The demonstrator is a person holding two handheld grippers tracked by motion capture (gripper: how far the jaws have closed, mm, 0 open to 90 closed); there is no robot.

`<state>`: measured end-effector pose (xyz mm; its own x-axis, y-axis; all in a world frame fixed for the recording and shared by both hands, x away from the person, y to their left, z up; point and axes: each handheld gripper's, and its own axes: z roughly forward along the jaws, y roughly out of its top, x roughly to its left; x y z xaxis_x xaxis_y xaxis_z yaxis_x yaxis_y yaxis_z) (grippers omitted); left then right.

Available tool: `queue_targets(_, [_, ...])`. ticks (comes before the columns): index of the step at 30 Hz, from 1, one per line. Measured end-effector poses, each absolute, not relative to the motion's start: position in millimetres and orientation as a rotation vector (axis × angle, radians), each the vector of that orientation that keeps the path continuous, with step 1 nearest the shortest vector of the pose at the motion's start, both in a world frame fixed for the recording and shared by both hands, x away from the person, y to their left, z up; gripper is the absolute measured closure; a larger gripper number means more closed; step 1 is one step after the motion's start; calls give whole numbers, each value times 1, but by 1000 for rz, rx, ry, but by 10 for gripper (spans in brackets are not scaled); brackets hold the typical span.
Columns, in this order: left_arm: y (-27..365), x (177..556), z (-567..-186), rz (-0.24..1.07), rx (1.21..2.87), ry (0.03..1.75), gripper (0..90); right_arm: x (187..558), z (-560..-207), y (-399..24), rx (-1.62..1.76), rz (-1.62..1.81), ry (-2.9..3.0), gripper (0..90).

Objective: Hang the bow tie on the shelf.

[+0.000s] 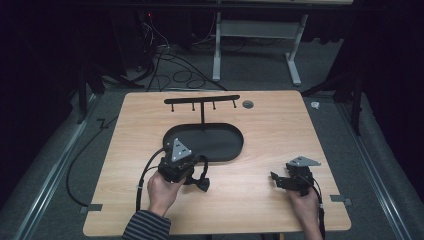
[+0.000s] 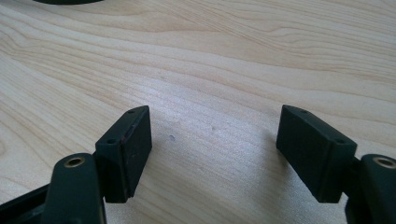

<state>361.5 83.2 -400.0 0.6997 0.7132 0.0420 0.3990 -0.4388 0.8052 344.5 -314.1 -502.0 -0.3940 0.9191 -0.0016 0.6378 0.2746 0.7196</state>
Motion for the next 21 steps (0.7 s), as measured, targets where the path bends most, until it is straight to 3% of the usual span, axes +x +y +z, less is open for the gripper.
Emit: queue_targets(21, [80,396,-362,539,2039,842,801,344,-502,-314,1403,903,2131,278])
